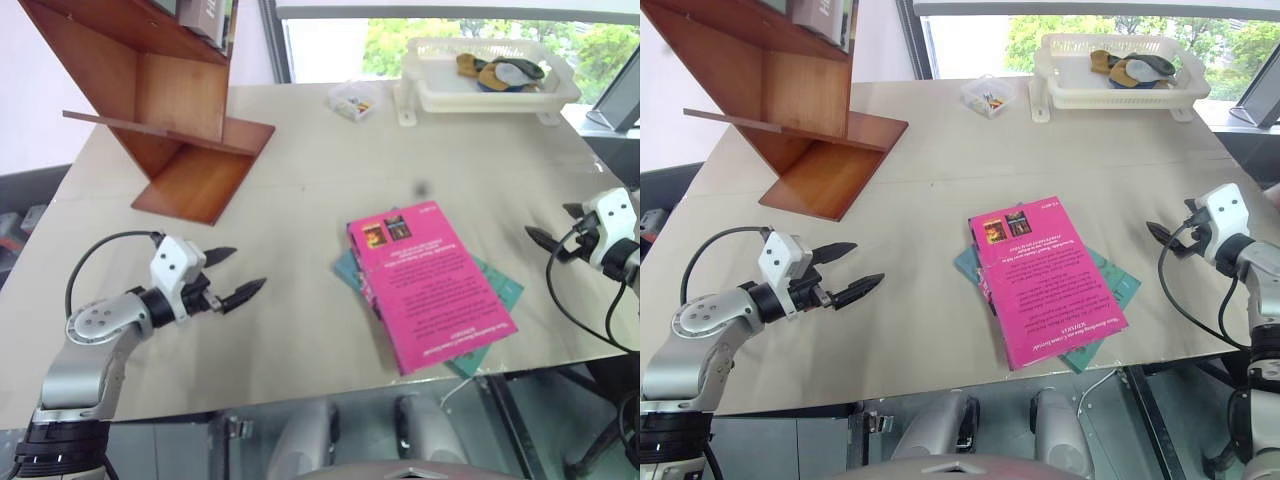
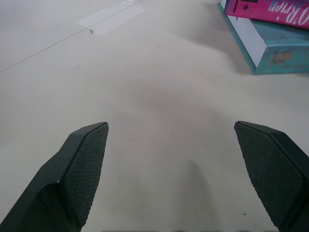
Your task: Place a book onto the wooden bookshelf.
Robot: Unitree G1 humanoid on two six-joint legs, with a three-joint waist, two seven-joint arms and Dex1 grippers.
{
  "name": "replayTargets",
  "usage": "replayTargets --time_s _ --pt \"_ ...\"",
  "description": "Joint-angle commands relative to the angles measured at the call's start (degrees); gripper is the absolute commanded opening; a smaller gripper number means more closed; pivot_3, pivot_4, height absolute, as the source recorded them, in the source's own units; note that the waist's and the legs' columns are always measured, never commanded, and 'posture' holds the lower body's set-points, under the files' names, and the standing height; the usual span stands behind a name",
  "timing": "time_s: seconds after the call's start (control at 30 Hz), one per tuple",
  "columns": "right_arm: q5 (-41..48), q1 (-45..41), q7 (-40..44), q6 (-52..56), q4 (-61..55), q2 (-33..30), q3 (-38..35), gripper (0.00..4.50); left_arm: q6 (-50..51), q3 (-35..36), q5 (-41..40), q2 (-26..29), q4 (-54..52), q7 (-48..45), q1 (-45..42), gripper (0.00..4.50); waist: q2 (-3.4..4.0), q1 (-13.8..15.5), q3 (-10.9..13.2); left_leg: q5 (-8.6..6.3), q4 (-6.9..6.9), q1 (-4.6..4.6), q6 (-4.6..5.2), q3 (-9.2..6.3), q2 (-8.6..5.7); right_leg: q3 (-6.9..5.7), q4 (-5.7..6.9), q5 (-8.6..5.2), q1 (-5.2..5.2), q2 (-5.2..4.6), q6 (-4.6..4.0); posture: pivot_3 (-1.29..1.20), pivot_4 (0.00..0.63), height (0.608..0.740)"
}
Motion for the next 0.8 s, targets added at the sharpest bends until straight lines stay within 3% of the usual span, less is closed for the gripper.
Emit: replayTargets --time_s 0.03,0.8 --pt "0.5 -0.7 0.3 -1.1 -1.0 -0.4 -1.0 4.50 -0.7 1.4 -0.5 0.9 -2.3 -0.3 0.3 4.48 0.00 0.0 0.0 0.00 0.00 0.00 0.00 0.00 0.00 0.00 0.00 0.00 0.00 0.00 0.00 0.00 0.150 0.740" --pt "0.0 0.9 1.5 -0.3 -2.1 -2.2 -1.6 4.50 0.2 1.5 -1.2 0.4 -3.9 0.6 1.0 4.48 0.00 0.0 0.0 0.00 -0.02 0.00 0.00 0.00 0.00 0.00 -0.02 -0.03 0.00 -0.01 -0.05 0.00 0.150 0.740"
